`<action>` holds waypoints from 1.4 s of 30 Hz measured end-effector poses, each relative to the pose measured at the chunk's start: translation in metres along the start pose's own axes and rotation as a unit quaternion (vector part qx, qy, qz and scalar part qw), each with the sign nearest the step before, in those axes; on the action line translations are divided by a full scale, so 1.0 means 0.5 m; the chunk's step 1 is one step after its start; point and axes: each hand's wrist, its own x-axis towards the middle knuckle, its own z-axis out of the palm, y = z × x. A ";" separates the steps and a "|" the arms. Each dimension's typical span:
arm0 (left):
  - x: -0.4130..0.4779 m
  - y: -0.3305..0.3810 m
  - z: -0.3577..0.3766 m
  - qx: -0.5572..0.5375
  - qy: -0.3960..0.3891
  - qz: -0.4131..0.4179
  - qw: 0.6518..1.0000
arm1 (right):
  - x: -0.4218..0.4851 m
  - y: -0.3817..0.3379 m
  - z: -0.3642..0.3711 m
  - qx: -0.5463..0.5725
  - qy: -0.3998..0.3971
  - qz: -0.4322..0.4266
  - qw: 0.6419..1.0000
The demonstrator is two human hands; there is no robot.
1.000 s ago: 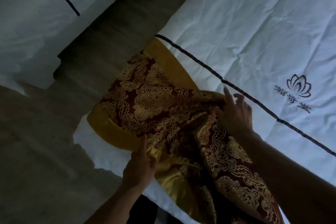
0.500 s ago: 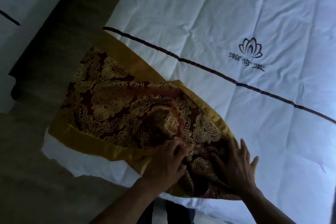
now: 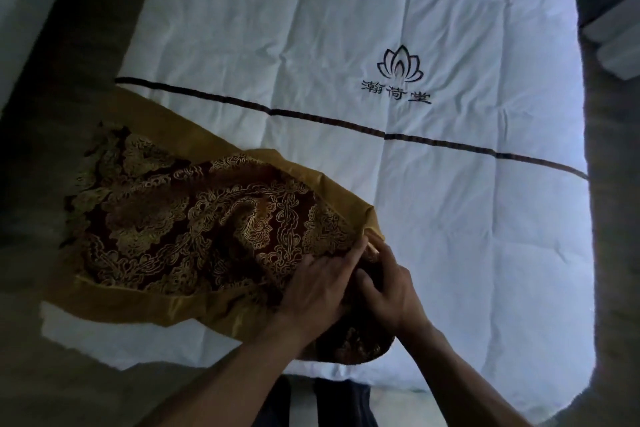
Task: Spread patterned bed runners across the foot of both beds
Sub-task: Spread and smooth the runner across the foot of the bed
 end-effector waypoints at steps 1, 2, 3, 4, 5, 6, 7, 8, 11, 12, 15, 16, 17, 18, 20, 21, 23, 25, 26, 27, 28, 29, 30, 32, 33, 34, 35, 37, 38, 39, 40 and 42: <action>0.006 -0.006 -0.011 -0.005 0.008 -0.009 1.000 | -0.005 0.010 -0.006 0.024 0.008 0.003 1.000; 0.014 -0.012 -0.024 -0.019 0.022 -0.018 0.999 | -0.010 0.019 -0.013 0.049 0.016 0.012 0.999; 0.021 -0.019 -0.035 -0.039 0.044 -0.031 0.998 | -0.017 0.028 -0.018 0.068 0.018 0.030 0.997; 0.028 -0.027 -0.048 -0.057 0.070 -0.049 0.995 | -0.025 0.037 -0.020 0.081 0.015 0.051 0.995; 0.036 -0.034 -0.060 -0.069 0.094 -0.069 0.991 | -0.036 0.047 -0.020 0.086 0.008 0.075 0.993; 0.043 -0.041 -0.070 -0.078 0.113 -0.087 0.987 | -0.048 0.057 -0.017 0.086 -0.004 0.098 0.991; 0.050 -0.048 -0.079 -0.084 0.126 -0.101 0.983 | -0.062 0.067 -0.010 0.078 -0.023 0.118 0.990; 0.056 -0.055 -0.086 -0.088 0.133 -0.111 0.981 | -0.077 0.072 0.000 0.067 -0.046 0.135 0.988; 0.063 -0.069 -0.099 -0.083 0.129 -0.118 0.981 | -0.109 0.073 0.050 0.128 -0.126 0.158 0.971; 0.061 -0.071 -0.101 -0.079 0.128 -0.115 0.982 | -0.113 0.072 0.071 0.178 -0.139 0.160 0.961; 0.050 -0.069 -0.101 -0.078 0.126 -0.106 0.983 | -0.118 0.070 0.124 0.231 -0.113 0.186 0.948; 0.045 -0.067 -0.101 -0.077 0.126 -0.106 0.983 | -0.119 0.060 0.132 0.238 -0.101 0.200 0.945; 0.042 -0.065 -0.100 -0.077 0.127 -0.108 0.983 | -0.115 0.052 0.136 0.235 -0.082 0.213 0.945; 0.038 -0.063 -0.099 -0.079 0.128 -0.108 0.983 | -0.110 0.048 0.135 0.225 -0.063 0.223 0.946; 0.034 -0.063 -0.098 -0.085 0.128 -0.109 0.982 | -0.093 0.048 0.119 0.200 -0.032 0.227 0.953; 0.033 -0.063 -0.098 -0.083 0.127 -0.108 0.983 | -0.082 0.047 0.104 0.181 -0.018 0.224 0.957; 0.033 -0.065 -0.097 -0.070 0.125 -0.103 0.984 | -0.057 0.047 0.057 0.133 0.000 0.214 0.968; 0.031 -0.065 -0.096 -0.062 0.124 -0.101 0.985 | -0.031 0.047 -0.011 0.070 0.015 0.183 0.980; 0.032 -0.064 -0.095 -0.061 0.124 -0.102 0.985 | -0.015 0.050 -0.052 0.032 0.028 0.159 0.986; 0.034 -0.062 -0.095 -0.059 0.122 -0.103 0.985 | 0.003 0.054 -0.096 -0.005 0.042 0.136 0.990; 0.039 -0.058 -0.094 -0.056 0.119 -0.103 0.986 | 0.021 0.059 -0.141 -0.046 0.057 0.116 0.991; 0.045 -0.052 -0.093 -0.047 0.116 -0.099 0.987 | 0.040 0.063 -0.188 -0.091 0.073 0.102 0.988; 0.052 -0.043 -0.093 -0.033 0.117 -0.092 0.988 | 0.057 0.064 -0.233 -0.141 0.089 0.094 0.982; 0.069 -0.020 -0.090 -0.010 0.128 -0.079 0.989 | 0.082 0.060 -0.307 -0.241 0.123 0.079 0.959; 0.077 -0.007 -0.088 -0.010 0.134 -0.080 0.988 | 0.091 0.056 -0.337 -0.272 0.151 0.074 0.947; 0.083 0.005 -0.086 -0.017 0.138 -0.087 0.986 | 0.098 0.051 -0.359 -0.287 0.186 0.077 0.937; 0.087 0.014 -0.083 -0.023 0.139 -0.094 0.986 | 0.102 0.046 -0.375 -0.291 0.220 0.093 0.926; 0.087 0.023 -0.070 -0.026 0.135 -0.098 0.986 | 0.101 0.039 -0.383 -0.274 0.265 0.139 0.914; 0.085 0.024 -0.061 -0.027 0.130 -0.098 0.986 | 0.093 0.038 -0.373 -0.264 0.272 0.152 0.913; 0.081 0.022 -0.053 -0.028 0.123 -0.099 0.987 | 0.083 0.040 -0.356 -0.258 0.267 0.156 0.915; 0.076 0.019 -0.043 -0.028 0.116 -0.101 0.988 | 0.070 0.047 -0.329 -0.256 0.254 0.152 0.920; 0.062 0.008 -0.022 -0.031 0.104 -0.099 0.989 | 0.038 0.066 -0.257 -0.234 0.209 0.147 0.938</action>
